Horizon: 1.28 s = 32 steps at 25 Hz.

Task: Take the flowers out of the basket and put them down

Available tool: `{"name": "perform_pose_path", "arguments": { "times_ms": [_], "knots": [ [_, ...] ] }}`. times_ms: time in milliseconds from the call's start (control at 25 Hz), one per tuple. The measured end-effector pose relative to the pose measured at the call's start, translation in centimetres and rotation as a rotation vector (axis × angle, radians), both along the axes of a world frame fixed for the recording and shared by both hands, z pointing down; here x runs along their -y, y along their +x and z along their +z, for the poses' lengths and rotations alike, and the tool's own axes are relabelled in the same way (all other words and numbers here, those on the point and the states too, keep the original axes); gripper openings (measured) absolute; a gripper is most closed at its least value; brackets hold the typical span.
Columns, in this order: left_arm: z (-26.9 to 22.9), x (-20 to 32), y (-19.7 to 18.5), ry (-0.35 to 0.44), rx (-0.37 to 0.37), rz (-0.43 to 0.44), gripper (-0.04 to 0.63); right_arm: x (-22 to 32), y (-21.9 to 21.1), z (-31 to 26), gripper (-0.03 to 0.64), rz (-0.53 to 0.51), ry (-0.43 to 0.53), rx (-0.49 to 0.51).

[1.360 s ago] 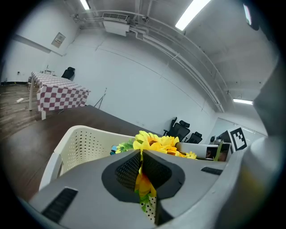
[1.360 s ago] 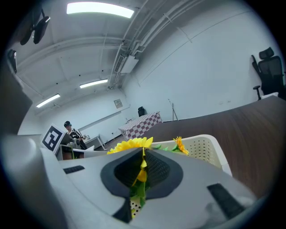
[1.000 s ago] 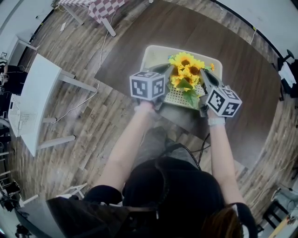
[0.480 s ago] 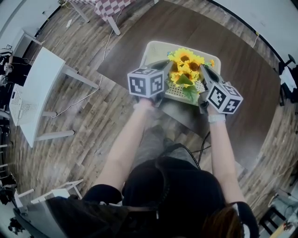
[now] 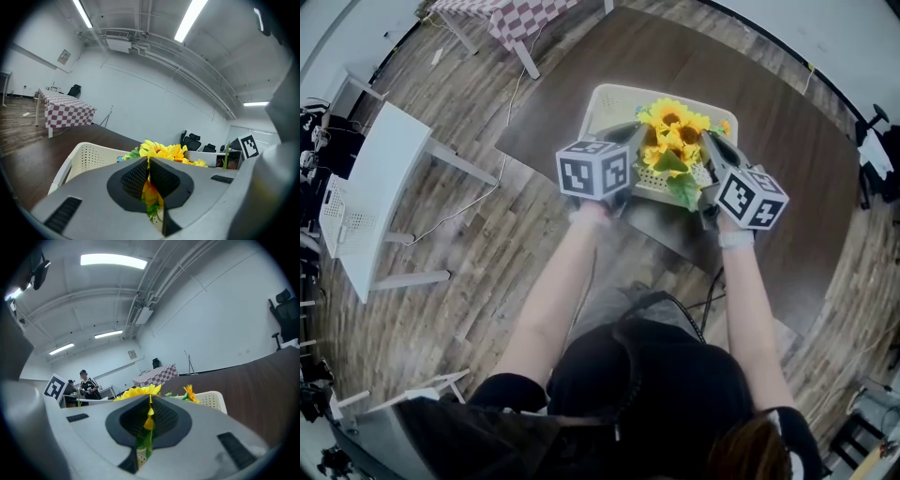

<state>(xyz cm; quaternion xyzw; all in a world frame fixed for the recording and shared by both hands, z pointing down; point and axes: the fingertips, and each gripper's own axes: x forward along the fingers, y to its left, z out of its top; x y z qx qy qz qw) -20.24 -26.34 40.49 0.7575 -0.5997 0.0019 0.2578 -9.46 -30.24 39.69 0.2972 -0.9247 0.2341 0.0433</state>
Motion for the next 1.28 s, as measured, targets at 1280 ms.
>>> {"name": "perform_pose_path", "arguments": {
  "times_ms": [1280],
  "knots": [
    [-3.7, -2.4, 1.3, 0.081, 0.020, 0.057, 0.012, -3.1, 1.2, -4.2, 0.008, 0.060, 0.056, 0.073]
  ]
}}
